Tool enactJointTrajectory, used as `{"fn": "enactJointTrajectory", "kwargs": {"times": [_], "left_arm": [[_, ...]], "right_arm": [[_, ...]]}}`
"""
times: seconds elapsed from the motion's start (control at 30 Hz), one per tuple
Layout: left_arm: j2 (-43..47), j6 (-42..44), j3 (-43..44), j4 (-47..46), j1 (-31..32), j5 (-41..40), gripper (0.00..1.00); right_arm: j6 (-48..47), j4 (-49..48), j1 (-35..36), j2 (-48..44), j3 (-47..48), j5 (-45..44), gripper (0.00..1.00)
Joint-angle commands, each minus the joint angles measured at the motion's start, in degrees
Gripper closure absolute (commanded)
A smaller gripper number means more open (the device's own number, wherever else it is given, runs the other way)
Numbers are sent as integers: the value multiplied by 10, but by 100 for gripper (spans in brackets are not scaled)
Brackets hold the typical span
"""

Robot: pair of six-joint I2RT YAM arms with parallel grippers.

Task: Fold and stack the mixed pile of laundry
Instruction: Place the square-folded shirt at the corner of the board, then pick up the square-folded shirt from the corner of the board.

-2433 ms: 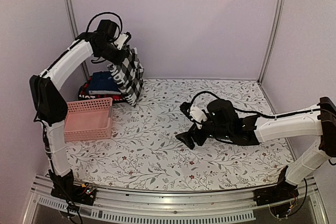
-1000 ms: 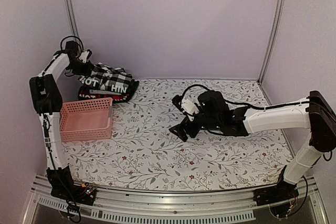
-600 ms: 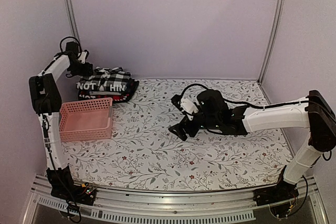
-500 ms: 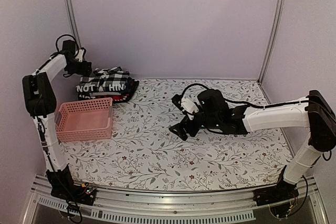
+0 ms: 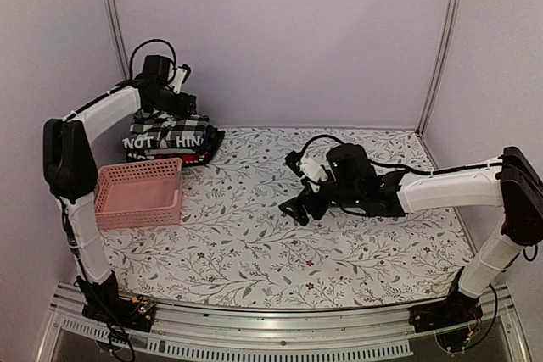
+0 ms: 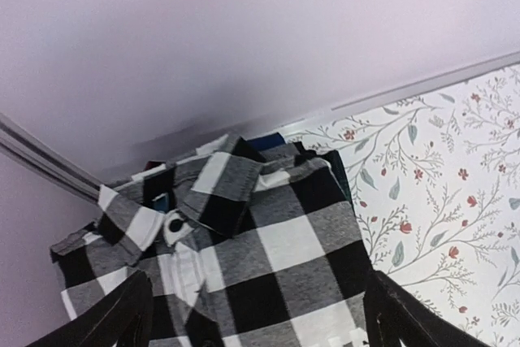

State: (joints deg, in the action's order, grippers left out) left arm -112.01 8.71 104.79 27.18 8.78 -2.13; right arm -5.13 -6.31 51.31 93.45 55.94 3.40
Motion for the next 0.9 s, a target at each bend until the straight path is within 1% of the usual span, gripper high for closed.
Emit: {"fn": "enactJointTrajectory", "kwargs": {"times": [0.0, 0.03, 0.13, 0.27, 0.3, 0.43, 0.6, 0.7, 0.87], "left_arm": [[-56, 20, 15, 30, 94, -148, 9], [-68, 19, 20, 32, 113, -161, 9], [-101, 11, 36, 38, 141, -190, 8], [-151, 27, 61, 42, 163, -280, 4], [-165, 31, 76, 48, 167, -315, 4], [-206, 41, 110, 67, 168, -380, 4], [-236, 51, 133, 88, 160, -409, 5], [-240, 48, 137, 90, 149, -411, 9], [-238, 49, 139, 96, 130, -399, 26]], "right_arm": [[15, -20, -2, -28, -23, 3, 1], [16, -22, -2, -29, -27, 3, 1], [23, -28, -2, -30, -34, 8, 1], [24, -28, -2, -32, -40, 6, 1], [25, -29, -2, -34, -41, 4, 1], [24, -29, -3, -38, -46, 1, 1], [25, -30, -3, -36, -48, 3, 1], [25, -30, -4, -36, -48, 2, 1], [24, -29, -4, -31, -45, 4, 1]]}}
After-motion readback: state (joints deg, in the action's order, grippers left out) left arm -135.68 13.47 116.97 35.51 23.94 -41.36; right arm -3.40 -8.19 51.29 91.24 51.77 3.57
